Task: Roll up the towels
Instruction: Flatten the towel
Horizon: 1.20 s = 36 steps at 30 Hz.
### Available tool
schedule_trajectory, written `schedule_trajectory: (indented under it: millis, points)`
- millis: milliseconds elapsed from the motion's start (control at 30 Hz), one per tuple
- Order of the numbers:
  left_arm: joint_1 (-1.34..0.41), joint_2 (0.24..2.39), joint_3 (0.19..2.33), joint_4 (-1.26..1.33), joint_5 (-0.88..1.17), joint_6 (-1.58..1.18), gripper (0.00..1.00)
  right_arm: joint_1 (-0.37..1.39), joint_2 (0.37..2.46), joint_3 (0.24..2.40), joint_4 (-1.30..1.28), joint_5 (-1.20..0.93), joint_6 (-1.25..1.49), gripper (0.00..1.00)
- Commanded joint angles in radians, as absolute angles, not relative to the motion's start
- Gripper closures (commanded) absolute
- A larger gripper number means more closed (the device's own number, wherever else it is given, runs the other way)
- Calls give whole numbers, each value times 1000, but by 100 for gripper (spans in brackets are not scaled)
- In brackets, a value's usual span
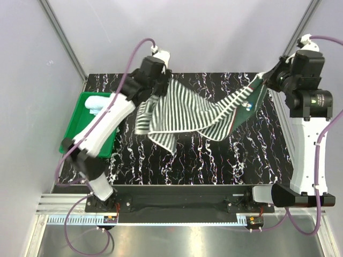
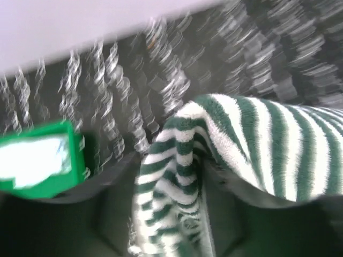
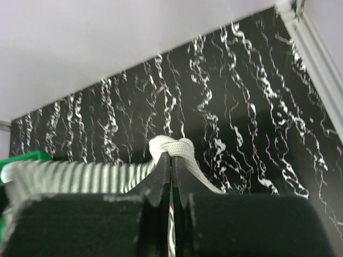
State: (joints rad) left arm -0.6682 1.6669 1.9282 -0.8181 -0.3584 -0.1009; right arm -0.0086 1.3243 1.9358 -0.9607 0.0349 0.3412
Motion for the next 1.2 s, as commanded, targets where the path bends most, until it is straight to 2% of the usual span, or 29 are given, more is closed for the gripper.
schedule_trajectory:
  millis: [0, 67, 167, 500, 733, 833, 1000, 1167]
  points:
    - [-626, 1813, 1794, -944, -256, -113, 36, -6, 1258, 1850, -862, 17, 354, 100]
    - [-630, 1751, 1696, -855, -239, -149, 17, -6, 1229, 1806, -839, 3, 354, 100]
    - [-630, 1662, 1554, -792, -253, -213, 11, -6, 1212, 1737, -822, -23, 347, 100]
    - [-744, 1460, 1232, -671, -209, -371, 16, -6, 1201, 1631, -782, -67, 345, 100]
    - [-801, 1532, 997, -266, 141, -644, 21, -6, 1197, 1597, -773, -77, 348, 100]
    - [-822, 1552, 946, -146, 167, -756, 22, -5, 1195, 1597, -779, -71, 342, 100]
    - [-845, 1675, 986, -127, 187, -856, 22, -5, 1198, 1600, -785, -84, 341, 100]
    - [-845, 1762, 946, 54, 268, -965, 25, -6, 1193, 1597, -790, -77, 331, 100]
